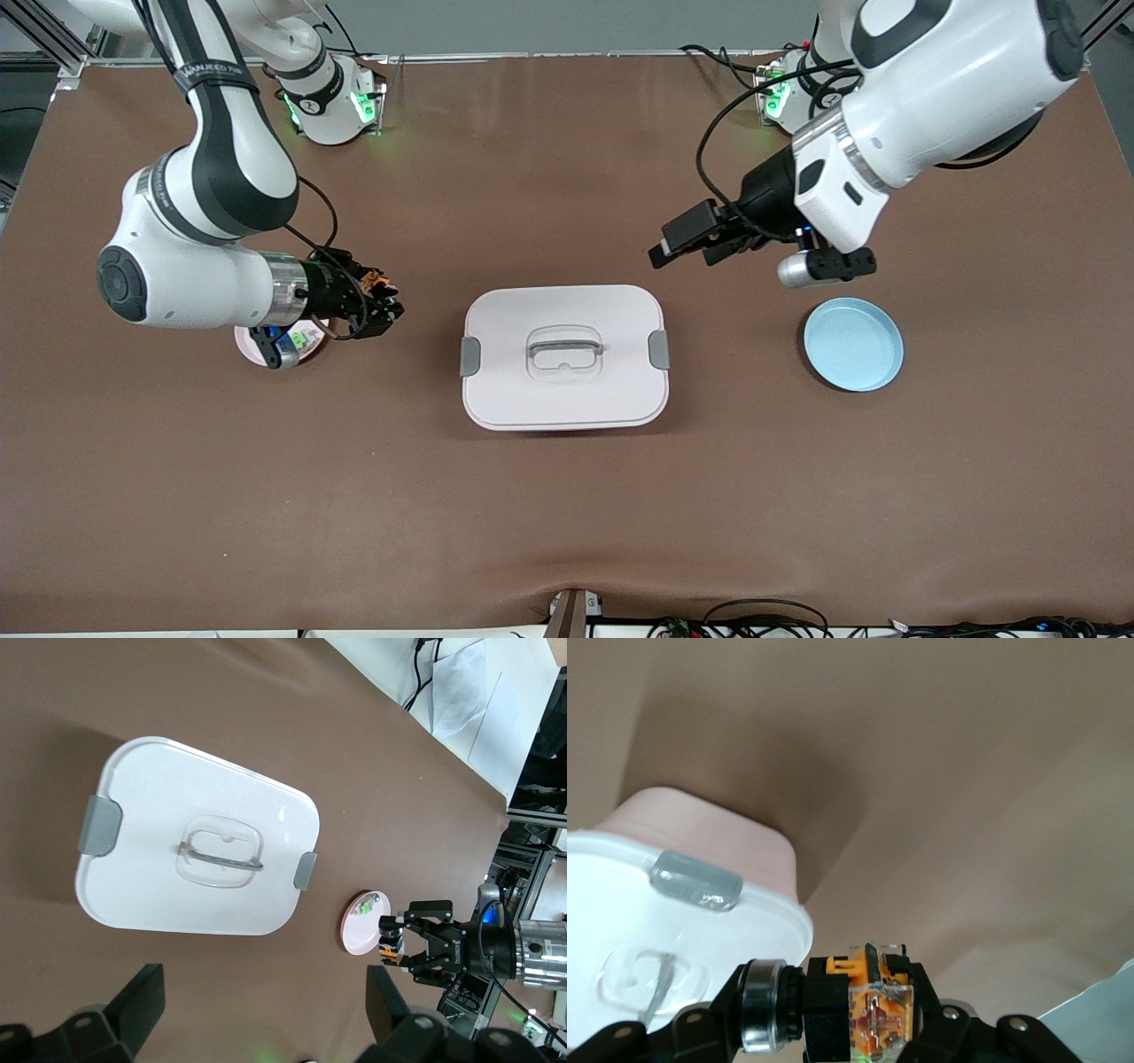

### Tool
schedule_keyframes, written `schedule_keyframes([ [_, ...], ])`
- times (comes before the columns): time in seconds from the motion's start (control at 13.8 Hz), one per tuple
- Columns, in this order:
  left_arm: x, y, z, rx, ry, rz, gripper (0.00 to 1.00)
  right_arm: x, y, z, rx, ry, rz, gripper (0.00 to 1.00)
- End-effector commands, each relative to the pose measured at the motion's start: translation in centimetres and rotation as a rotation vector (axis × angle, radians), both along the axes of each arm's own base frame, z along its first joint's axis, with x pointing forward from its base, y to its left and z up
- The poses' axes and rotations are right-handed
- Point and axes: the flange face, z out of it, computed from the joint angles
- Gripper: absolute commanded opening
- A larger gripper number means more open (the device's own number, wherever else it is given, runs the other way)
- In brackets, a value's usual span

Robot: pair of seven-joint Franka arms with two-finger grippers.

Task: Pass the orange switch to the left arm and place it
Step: 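Lift the switch with the right gripper while the left gripper reaches over, then carry the switch above the box while the left gripper approaches it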

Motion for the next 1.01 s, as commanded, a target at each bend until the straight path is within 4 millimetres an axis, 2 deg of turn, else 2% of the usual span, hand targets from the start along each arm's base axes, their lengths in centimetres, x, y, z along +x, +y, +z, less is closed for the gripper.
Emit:
schedule_keyframes([
  [0.0, 0.2, -2.3, -0.4, -0.034, 0.01, 0.023, 1.0, -0.2, 0.2, 1.6, 0.023, 0.015, -0.044, 0.0],
  [0.36, -0.8, -6.1, -1.5, -0.055, -0.008, 0.024, 1.0, -0.5, 2.9, 3.3, 0.04, 0.027, -0.083, 0.0],
  [0.58, -1.0, -7.9, -2.5, -0.069, -0.005, 0.049, 1.0, -0.3, 3.2, 4.2, 0.047, 0.027, -0.108, 0.0],
  [0.8, -1.3, -9.4, -3.3, -0.075, -0.01, 0.049, 1.0, -0.2, 3.8, 6.2, 0.082, 0.045, -0.136, 0.0],
  [0.94, -1.8, -10.7, -3.7, -0.087, -0.019, 0.059, 1.0, -0.5, 5.0, 7.3, 0.092, 0.059, -0.145, 0.0],
])
